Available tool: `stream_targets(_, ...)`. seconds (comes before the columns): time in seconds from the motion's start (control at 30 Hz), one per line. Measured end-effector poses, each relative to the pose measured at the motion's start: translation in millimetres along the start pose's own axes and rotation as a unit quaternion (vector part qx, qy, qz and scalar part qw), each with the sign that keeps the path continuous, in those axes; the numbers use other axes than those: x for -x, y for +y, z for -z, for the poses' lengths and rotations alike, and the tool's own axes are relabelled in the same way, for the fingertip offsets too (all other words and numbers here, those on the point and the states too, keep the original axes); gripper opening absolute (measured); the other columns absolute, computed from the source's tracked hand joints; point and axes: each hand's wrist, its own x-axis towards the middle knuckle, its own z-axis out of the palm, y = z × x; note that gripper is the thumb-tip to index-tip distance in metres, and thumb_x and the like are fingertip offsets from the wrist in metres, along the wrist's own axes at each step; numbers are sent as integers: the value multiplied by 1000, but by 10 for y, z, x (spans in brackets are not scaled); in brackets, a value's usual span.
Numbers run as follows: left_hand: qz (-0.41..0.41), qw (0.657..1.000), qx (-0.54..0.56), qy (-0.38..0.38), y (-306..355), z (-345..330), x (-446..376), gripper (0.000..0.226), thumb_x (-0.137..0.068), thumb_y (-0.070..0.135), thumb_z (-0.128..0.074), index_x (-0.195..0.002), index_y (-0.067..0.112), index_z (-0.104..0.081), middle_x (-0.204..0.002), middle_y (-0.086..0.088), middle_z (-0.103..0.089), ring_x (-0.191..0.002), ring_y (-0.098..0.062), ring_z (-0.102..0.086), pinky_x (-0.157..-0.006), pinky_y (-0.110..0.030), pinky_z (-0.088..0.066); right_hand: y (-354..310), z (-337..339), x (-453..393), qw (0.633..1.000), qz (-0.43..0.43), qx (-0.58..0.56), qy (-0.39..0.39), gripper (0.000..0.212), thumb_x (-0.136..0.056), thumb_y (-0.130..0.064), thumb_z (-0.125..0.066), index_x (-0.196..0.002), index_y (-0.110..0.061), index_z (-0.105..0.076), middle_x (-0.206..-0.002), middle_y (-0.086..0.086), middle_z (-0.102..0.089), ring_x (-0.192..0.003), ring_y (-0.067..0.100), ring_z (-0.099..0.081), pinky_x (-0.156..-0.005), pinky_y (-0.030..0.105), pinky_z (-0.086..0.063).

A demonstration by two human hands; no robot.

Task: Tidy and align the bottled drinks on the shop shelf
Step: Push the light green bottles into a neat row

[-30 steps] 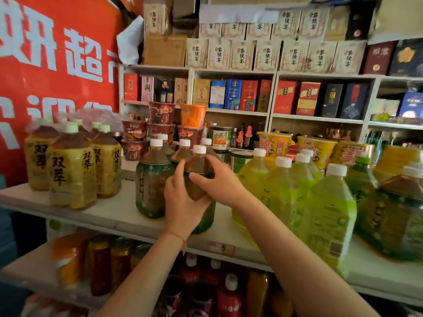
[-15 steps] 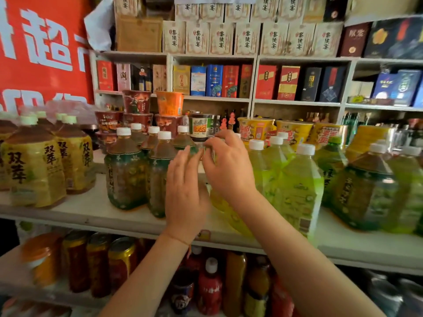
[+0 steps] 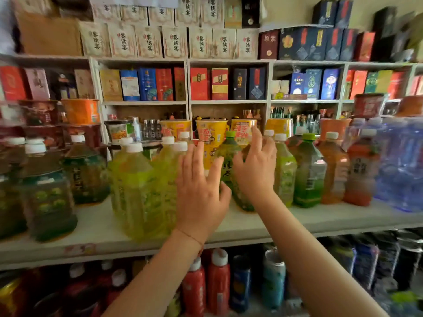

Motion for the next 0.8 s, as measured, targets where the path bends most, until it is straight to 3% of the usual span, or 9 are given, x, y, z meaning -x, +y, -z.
stream_targets(0.13,-13,999,4,-52,323,-294,-11,39,-86,20,-63,-123,11,-65,-147,-24,-48,-142,-42,-39,-116,-60,-33,380,66,-63,994,10,60,-85,91,-88,-38,-69,-155,-4,-18,-138,18,-50,-126,32,-50,-105,41,-43)
stream_targets(0.23,63,987,45,-138,394,-424,-16,50,-93,26,-53,-142,16,-51,-155,-17,-40,-144,-36,-36,-120,-51,-30,455,17,-76,987,50,132,-83,93,-85,-49,-70,-152,-2,-25,-140,17,-46,-127,31,-46,-107,38,-39)
stream_targets(0.27,112,970,105,-188,396,-451,-23,56,-96,26,-54,-150,18,-40,-158,-11,-34,-147,-29,-33,-121,-42,-27,459,22,-98,986,49,141,-74,92,-84,-51,-71,-150,-3,-28,-139,16,-46,-126,31,-46,-106,38,-40)
stream_targets(0.33,235,897,268,-261,428,-497,-64,66,-97,20,-60,-155,23,-29,-157,0,-36,-143,-18,-36,-116,-28,-28,467,18,-134,987,48,137,-73,89,-83,-51,-73,-147,-5,-31,-137,15,-46,-121,31,-47,-102,39,-42)
stream_targets(0.4,321,835,363,-260,413,-610,-84,62,-95,11,-63,-147,25,-34,-142,5,-50,-130,-14,-50,-104,-22,-44,456,15,-90,989,47,96,-98,90,-82,-47,-74,-150,-10,-27,-138,15,-43,-117,34,-49,-96,40,-46)
stream_targets(0.43,342,825,369,-258,409,-659,-81,66,-93,9,-66,-148,24,-33,-137,6,-54,-125,-15,-54,-98,-22,-47,464,12,-41,989,42,71,-120,93,-82,-48,-73,-152,-15,-22,-139,15,-41,-116,35,-50,-92,40,-49)
stream_targets(0.53,348,824,368,-253,391,-779,-38,77,-84,7,-76,-146,25,-34,-132,4,-59,-120,-15,-59,-96,-23,-51,585,45,91,984,30,20,-173,97,-82,-56,-69,-155,-28,-12,-130,13,-46,-112,34,-55,-81,38,-52)
stream_targets(0.67,345,824,387,-230,442,-785,-26,99,-71,12,-88,-144,41,-29,-134,4,-59,-123,-17,-59,-104,-42,-51,728,231,111,981,-25,-95,-168,90,-82,-58,-69,-153,-36,-18,-127,3,-52,-108,22,-60,-77,33,-55)
stream_targets(0.8,298,846,406,-175,600,-678,-81,93,-64,25,-93,-132,54,-36,-135,13,-58,-126,-8,-57,-102,-32,-50,687,440,138,965,-41,-213,-145,84,-80,-57,-68,-151,-40,-25,-131,-5,-54,-109,12,-58,-84,31,-55)
